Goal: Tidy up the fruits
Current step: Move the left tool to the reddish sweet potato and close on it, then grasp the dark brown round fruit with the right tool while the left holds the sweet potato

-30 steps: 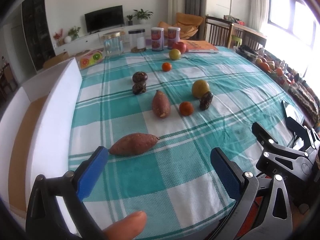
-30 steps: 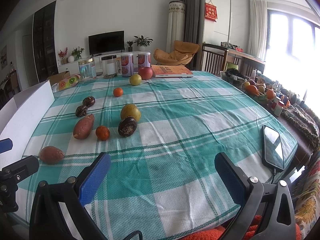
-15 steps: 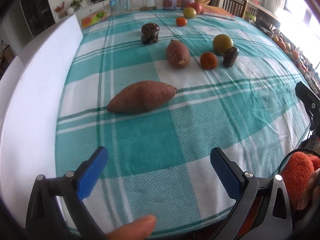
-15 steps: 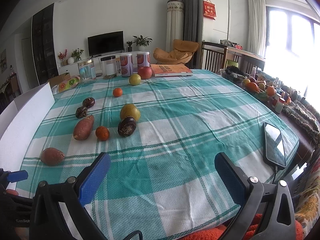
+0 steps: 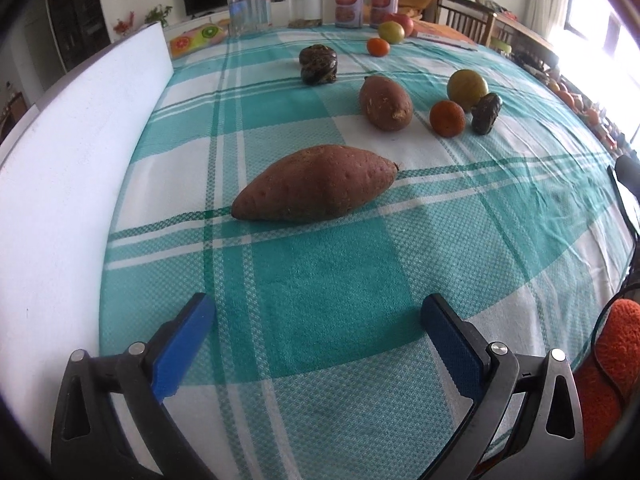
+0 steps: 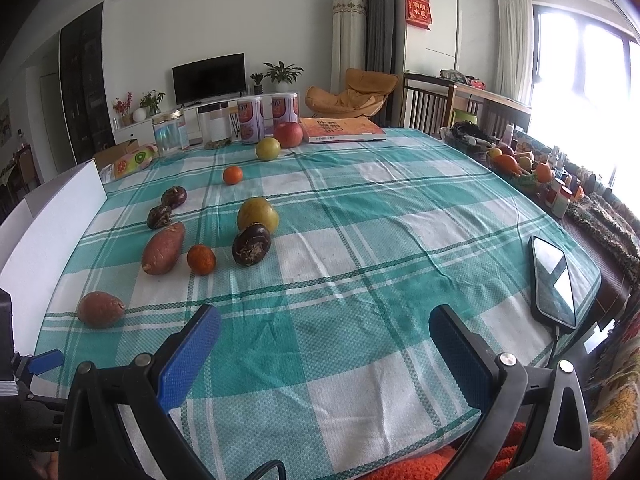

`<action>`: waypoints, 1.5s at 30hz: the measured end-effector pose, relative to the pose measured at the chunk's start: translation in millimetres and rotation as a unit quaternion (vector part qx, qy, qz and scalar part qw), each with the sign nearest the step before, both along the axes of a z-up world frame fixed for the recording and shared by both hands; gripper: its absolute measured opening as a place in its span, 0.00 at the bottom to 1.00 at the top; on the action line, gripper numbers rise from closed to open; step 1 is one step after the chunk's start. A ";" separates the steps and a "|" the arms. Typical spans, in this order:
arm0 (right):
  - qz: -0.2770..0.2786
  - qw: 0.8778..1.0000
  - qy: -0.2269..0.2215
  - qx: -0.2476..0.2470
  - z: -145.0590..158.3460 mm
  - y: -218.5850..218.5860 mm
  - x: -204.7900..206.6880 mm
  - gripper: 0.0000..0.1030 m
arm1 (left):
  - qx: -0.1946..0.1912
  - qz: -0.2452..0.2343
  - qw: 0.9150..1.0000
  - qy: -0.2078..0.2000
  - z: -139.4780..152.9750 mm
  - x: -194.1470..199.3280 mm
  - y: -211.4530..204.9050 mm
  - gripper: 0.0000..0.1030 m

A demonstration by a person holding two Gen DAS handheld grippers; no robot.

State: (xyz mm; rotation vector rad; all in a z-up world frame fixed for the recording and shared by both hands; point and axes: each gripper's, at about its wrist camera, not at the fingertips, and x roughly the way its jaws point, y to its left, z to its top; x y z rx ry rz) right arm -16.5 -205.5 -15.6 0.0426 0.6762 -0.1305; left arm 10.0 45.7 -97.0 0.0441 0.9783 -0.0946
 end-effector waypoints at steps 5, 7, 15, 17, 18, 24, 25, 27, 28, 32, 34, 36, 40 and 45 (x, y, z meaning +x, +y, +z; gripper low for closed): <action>-0.001 1.000 0.002 0.014 -0.5 -5.5 -0.3 1.00 | 0.002 -0.030 0.999 0.024 2.1 12.9 0.4 1.00; -0.001 1.000 0.002 0.018 -0.3 -7.0 -0.4 1.00 | 0.007 -0.048 0.998 0.042 4.7 17.1 -0.1 0.99; 0.000 1.000 0.004 0.022 -0.1 -7.8 -0.3 1.00 | 0.010 -0.118 0.993 0.025 35.9 36.7 -2.9 0.98; -0.001 1.000 0.003 0.022 0.2 -8.0 -0.3 1.00 | 0.024 -0.119 0.992 0.025 34.2 45.7 -4.3 0.98; -0.001 1.000 0.002 0.022 0.4 -8.2 -0.2 1.00 | 0.030 -0.114 0.993 0.028 31.7 51.2 -3.9 0.98; -0.002 1.000 0.000 0.028 -0.6 -10.2 -0.6 1.00 | 0.001 -0.073 0.997 0.033 21.0 72.2 11.2 0.83; -0.002 1.000 0.000 0.028 -0.6 -10.1 -0.9 1.00 | -0.017 -0.071 0.997 0.034 20.9 73.4 13.2 0.71; -0.002 1.000 0.000 0.027 -0.7 -10.2 -0.8 1.00 | -0.040 -0.072 0.995 0.050 18.4 75.2 12.6 0.57; -0.002 1.000 -0.001 0.027 -0.6 -10.2 -0.9 1.00 | -0.037 -0.077 0.995 0.057 16.8 74.5 9.3 0.55; -0.002 1.000 -0.001 0.028 -0.4 -10.3 -0.6 1.00 | -0.036 -0.107 0.992 0.060 17.9 63.6 -0.3 0.55; -0.002 1.000 0.001 0.029 -0.8 -10.6 -0.4 1.00 | -0.059 -0.109 0.990 0.069 19.8 61.2 1.8 0.55; -0.003 1.000 0.002 0.030 -1.7 -10.4 -0.4 1.00 | -0.075 -0.111 0.989 0.070 23.3 60.8 3.2 0.55; -0.002 0.999 0.004 0.033 -2.7 -10.7 0.1 1.00 | -0.056 -0.093 0.992 0.061 22.8 68.9 2.4 0.62; 0.019 0.992 0.039 0.118 -13.3 -29.2 11.9 1.00 | -0.027 -0.088 0.995 0.041 19.6 69.5 -2.6 0.41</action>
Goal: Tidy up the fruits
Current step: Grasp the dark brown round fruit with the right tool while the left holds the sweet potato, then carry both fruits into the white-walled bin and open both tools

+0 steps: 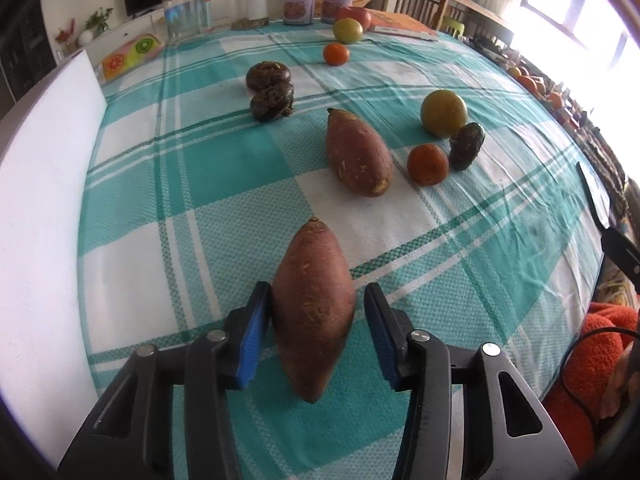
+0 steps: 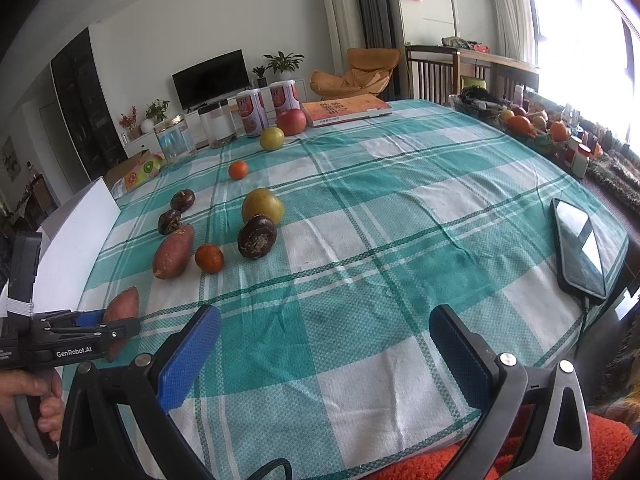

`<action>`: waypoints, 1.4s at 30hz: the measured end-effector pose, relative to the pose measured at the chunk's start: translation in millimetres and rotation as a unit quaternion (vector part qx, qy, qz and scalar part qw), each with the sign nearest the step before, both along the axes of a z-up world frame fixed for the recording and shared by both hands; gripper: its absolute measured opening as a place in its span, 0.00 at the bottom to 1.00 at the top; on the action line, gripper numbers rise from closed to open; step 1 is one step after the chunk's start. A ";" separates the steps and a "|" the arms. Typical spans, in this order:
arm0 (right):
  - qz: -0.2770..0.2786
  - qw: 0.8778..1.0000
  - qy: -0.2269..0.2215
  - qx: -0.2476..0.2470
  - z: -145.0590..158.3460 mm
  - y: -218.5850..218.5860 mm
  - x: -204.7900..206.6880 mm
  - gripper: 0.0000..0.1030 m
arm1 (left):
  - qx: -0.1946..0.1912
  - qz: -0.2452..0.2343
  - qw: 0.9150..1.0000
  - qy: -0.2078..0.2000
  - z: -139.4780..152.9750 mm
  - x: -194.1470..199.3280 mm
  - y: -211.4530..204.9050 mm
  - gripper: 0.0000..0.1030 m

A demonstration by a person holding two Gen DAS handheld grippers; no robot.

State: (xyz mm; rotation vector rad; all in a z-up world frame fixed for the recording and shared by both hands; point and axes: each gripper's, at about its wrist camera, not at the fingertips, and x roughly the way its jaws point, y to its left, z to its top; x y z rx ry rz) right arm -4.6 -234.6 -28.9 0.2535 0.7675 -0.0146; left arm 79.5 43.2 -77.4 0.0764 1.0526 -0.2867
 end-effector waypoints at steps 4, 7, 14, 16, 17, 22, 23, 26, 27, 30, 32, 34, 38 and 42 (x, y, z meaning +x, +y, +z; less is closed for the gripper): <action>0.027 0.994 0.045 0.099 -12.9 -10.8 26.8 1.00 | -0.026 0.007 1.000 -0.002 -0.2 -6.1 7.6 0.40; 0.068 0.986 0.079 0.133 -23.4 3.0 67.2 0.99 | -0.047 0.008 0.999 0.003 -1.2 -12.6 10.7 0.40; 0.076 0.985 0.107 0.111 -45.0 35.6 147.4 0.79 | -0.068 0.016 0.998 0.004 -2.2 -20.1 15.4 0.40; 0.063 0.984 0.103 0.129 -46.9 31.5 155.8 0.67 | -0.070 0.016 0.997 0.000 -2.8 -20.5 15.1 0.40; 0.056 0.981 0.107 0.149 -49.9 26.6 158.5 0.40 | -0.068 0.015 0.998 -0.002 -2.8 -20.5 14.4 0.40; 0.040 0.968 0.118 0.219 -53.4 2.7 136.6 0.35 | -0.096 0.020 0.995 -0.006 -3.2 -24.3 21.4 0.40; 0.045 0.964 0.117 0.235 -51.8 -1.4 127.4 0.33 | -0.107 0.022 0.994 -0.006 -2.4 -26.1 23.7 0.40; 0.060 0.961 0.118 0.243 -47.2 -7.9 102.0 0.33 | -0.121 0.016 0.992 -0.012 1.9 -32.4 26.6 0.40; 0.070 0.962 0.129 0.229 -47.9 -6.2 95.9 0.33 | -0.121 0.013 0.993 -0.010 2.5 -33.9 26.1 0.40; 0.101 0.964 0.151 0.193 -53.5 0.5 81.1 0.34 | -0.120 0.012 0.993 -0.007 2.7 -37.1 24.9 0.40; 0.113 0.968 0.152 0.162 -50.0 4.7 76.7 0.34 | -0.119 0.014 0.993 -0.006 1.4 -38.7 24.6 0.40; 0.118 0.973 0.149 0.127 -45.1 11.0 77.2 0.35 | -0.120 0.017 0.993 -0.003 0.1 -39.1 24.6 0.40; 0.149 0.976 0.148 0.047 -42.7 28.6 79.5 0.63 | -0.120 0.018 0.993 -0.007 2.2 -40.2 25.7 0.40; 0.162 0.976 0.142 -0.018 -43.8 44.3 80.4 0.64 | -0.121 0.025 0.992 -0.008 2.9 -39.4 28.9 0.40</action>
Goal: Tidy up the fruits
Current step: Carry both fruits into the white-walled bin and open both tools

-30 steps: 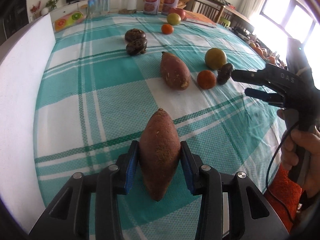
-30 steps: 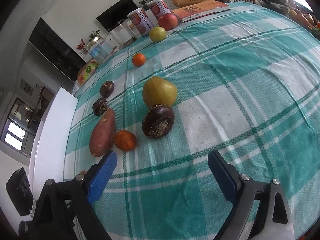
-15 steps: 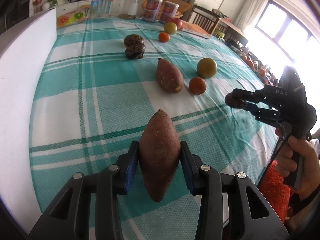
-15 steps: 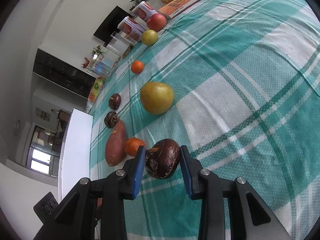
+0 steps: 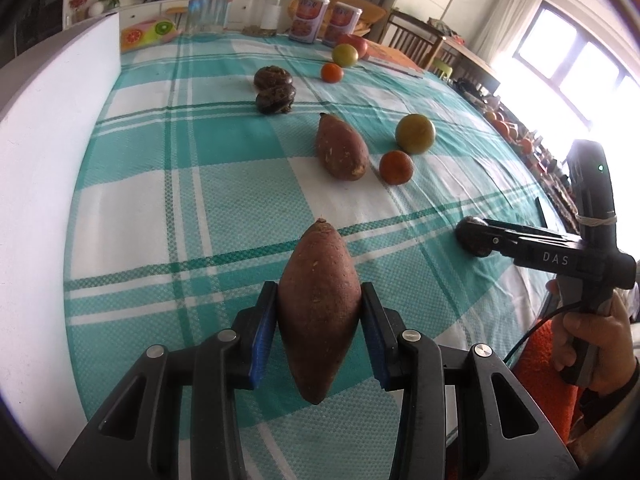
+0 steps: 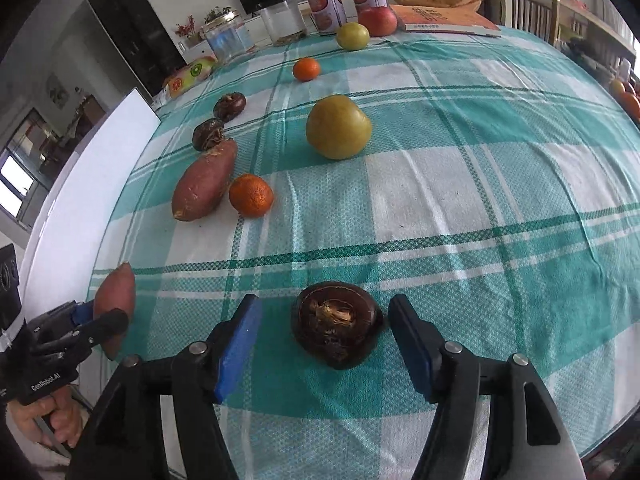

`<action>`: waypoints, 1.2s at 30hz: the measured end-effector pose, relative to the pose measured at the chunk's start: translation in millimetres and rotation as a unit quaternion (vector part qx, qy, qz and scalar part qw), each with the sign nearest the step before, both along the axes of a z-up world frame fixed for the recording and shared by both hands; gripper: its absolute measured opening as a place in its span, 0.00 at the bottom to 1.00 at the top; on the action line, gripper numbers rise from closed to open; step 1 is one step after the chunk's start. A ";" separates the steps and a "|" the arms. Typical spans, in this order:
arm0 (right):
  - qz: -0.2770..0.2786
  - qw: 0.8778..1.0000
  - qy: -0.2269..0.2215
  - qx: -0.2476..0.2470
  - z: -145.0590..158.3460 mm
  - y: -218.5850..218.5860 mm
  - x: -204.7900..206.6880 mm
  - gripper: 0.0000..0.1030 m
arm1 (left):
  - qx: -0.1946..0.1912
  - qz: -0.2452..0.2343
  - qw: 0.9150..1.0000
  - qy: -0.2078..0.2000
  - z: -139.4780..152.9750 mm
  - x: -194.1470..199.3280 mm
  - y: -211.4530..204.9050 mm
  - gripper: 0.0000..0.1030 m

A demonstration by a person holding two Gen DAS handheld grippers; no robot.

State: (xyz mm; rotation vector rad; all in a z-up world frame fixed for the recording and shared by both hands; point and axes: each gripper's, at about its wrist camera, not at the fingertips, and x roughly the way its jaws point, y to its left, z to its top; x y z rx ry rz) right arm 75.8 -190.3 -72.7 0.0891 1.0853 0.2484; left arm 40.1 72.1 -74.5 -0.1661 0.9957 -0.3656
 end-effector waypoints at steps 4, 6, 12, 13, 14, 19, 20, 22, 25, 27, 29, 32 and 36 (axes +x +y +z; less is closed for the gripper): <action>-0.004 1.000 0.000 -0.028 -0.2 2.8 -2.1 0.45 | -0.006 0.004 1.000 0.001 0.7 -0.9 1.6 0.40; -0.008 1.000 -0.002 -0.021 3.3 1.5 -6.4 0.44 | -0.029 0.012 1.000 0.001 6.1 -3.3 5.7 0.40; -0.007 0.998 -0.027 0.063 38.6 12.9 -19.6 0.44 | -0.102 0.024 0.994 -0.030 55.5 -14.9 20.3 0.40; 0.002 0.996 -0.035 0.080 49.3 22.2 -20.4 0.44 | -0.112 0.026 0.993 -0.038 66.6 -18.6 26.5 0.40; 0.015 0.994 -0.042 0.096 60.4 32.3 -21.3 0.45 | -0.121 0.031 0.991 -0.045 77.2 -23.1 33.9 0.40; 0.107 0.975 -0.059 0.185 105.8 118.2 -27.2 0.44 | -0.132 0.092 0.984 -0.083 121.7 -50.1 98.0 0.40; 0.128 0.969 -0.056 0.203 111.5 138.6 -28.3 0.44 | -0.121 0.111 0.982 -0.091 127.2 -55.6 114.2 0.40; 0.167 0.957 -0.046 0.235 119.4 179.1 -28.7 0.45 | -0.094 0.156 0.978 -0.103 131.9 -66.3 147.6 0.40; 0.220 0.941 -0.025 0.255 122.4 238.9 -28.6 0.45 | -0.045 0.233 0.967 -0.094 119.9 -77.8 198.7 0.40; 0.252 0.935 -0.015 0.250 121.3 276.0 -30.7 0.45 | -0.030 0.273 0.958 -0.076 103.9 -83.7 227.7 0.40; 0.277 0.932 -0.012 0.232 116.6 308.1 -35.0 0.45 | -0.011 0.304 0.951 -0.057 87.6 -88.1 248.7 0.40; 0.297 0.930 0.006 0.214 99.7 342.5 -36.1 0.45 | 0.008 0.330 0.943 -0.032 65.8 -91.9 264.4 0.40; 0.295 0.935 0.012 0.198 82.9 356.0 -39.2 0.45 | 0.010 0.353 0.935 -0.017 50.4 -94.4 269.8 0.41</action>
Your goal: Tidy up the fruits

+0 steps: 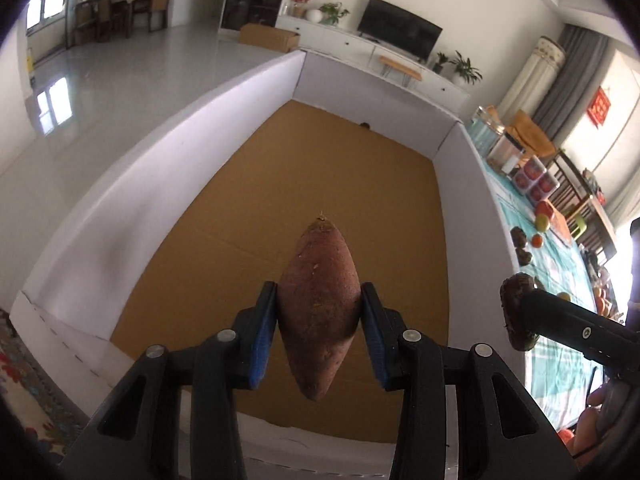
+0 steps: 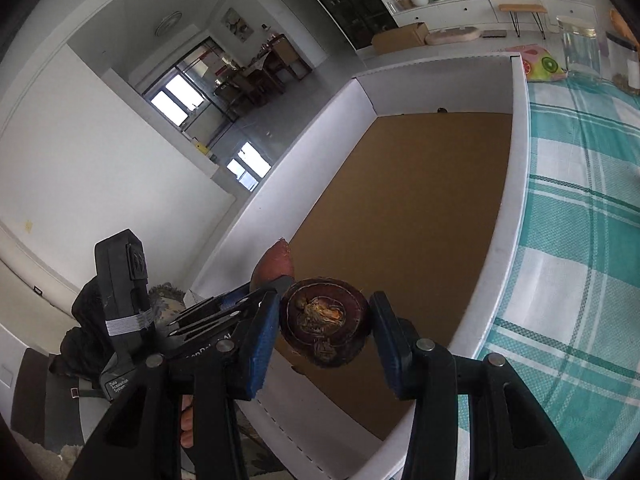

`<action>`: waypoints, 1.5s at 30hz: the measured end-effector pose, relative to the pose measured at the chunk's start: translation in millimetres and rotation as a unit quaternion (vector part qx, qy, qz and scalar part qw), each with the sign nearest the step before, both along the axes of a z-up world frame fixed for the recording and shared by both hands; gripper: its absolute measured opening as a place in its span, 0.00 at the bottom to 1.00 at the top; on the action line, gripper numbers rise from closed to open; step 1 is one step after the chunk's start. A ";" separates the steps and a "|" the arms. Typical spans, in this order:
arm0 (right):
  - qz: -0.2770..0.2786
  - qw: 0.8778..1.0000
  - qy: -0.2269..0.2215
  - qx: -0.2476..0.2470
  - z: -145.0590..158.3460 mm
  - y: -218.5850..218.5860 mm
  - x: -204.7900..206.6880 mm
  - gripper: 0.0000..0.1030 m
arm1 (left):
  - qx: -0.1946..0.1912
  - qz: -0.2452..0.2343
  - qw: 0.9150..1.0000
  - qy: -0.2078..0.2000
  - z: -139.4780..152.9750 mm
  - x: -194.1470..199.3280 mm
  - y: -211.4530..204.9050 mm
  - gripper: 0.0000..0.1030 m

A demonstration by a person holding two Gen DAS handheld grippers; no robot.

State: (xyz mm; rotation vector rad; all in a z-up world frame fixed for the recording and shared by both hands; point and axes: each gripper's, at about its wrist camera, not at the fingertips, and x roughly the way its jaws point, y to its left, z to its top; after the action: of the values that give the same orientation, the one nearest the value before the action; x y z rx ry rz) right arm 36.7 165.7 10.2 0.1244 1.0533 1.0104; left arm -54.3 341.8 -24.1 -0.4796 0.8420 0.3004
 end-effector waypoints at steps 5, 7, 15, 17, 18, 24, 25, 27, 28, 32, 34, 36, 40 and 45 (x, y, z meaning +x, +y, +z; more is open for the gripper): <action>-0.055 0.997 -0.053 -0.006 9.0 -37.5 8.3 0.73 | 0.010 0.000 0.999 -0.036 13.7 0.9 -11.8 0.82; -0.094 0.992 -0.084 -0.016 12.8 -71.1 13.4 0.75 | 0.020 -0.013 0.998 -0.059 25.1 5.1 -26.3 0.88; -0.356 0.908 -0.153 -0.158 -12.1 -261.6 30.0 0.96 | 0.007 -0.190 0.976 -0.103 51.0 39.7 -152.3 0.93; -0.416 0.881 -0.137 -0.180 -28.7 -309.9 33.4 0.96 | -0.012 -0.243 0.966 -0.087 43.7 54.0 -191.0 0.93; -0.441 0.868 -0.133 -0.185 -35.3 -331.3 34.4 0.96 | -0.021 -0.266 0.961 -0.075 37.9 61.5 -209.6 0.93; -0.550 0.820 -0.083 -0.134 -50.4 -423.6 17.5 0.96 | 0.016 -0.310 0.950 -0.032 -18.2 107.4 -280.3 0.93; -0.555 0.816 -0.084 -0.139 -51.2 -426.0 16.0 0.96 | 0.029 -0.310 0.950 -0.026 -27.2 112.5 -285.4 0.93; -0.547 0.821 -0.069 -0.149 -55.5 -424.9 22.3 0.97 | 0.060 -0.300 0.952 -0.016 -43.0 124.1 -288.3 0.93; -0.540 0.824 -0.059 -0.161 -62.5 -420.0 25.4 0.97 | 0.069 -0.296 0.953 -0.013 -48.9 129.5 -287.9 0.93; -0.531 0.823 -0.040 -0.198 -78.9 -411.4 35.8 0.97 | 0.093 -0.285 0.954 -0.002 -66.4 141.2 -284.1 0.93; -0.531 0.819 -0.042 -0.211 -82.8 -408.3 36.1 0.97 | 0.094 -0.281 0.955 -0.004 -66.3 142.1 -282.9 0.93; -0.530 0.817 -0.043 -0.222 -85.6 -406.2 36.9 0.97 | 0.097 -0.280 0.955 0.002 -67.8 143.4 -285.2 0.93; -0.531 0.811 -0.038 -0.242 -89.5 -404.2 39.9 0.97 | 0.137 -0.289 0.947 0.022 -71.3 146.8 -299.0 0.96; -0.528 0.810 -0.033 -0.251 -92.4 -403.1 41.5 0.97 | 0.135 -0.289 0.947 0.022 -72.1 146.6 -296.8 0.97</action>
State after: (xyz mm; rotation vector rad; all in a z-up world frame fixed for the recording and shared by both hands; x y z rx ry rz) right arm 78.1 -237.4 -82.2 0.2058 0.9412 -0.2875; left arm 92.2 45.0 -96.2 0.0417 0.9312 -0.1186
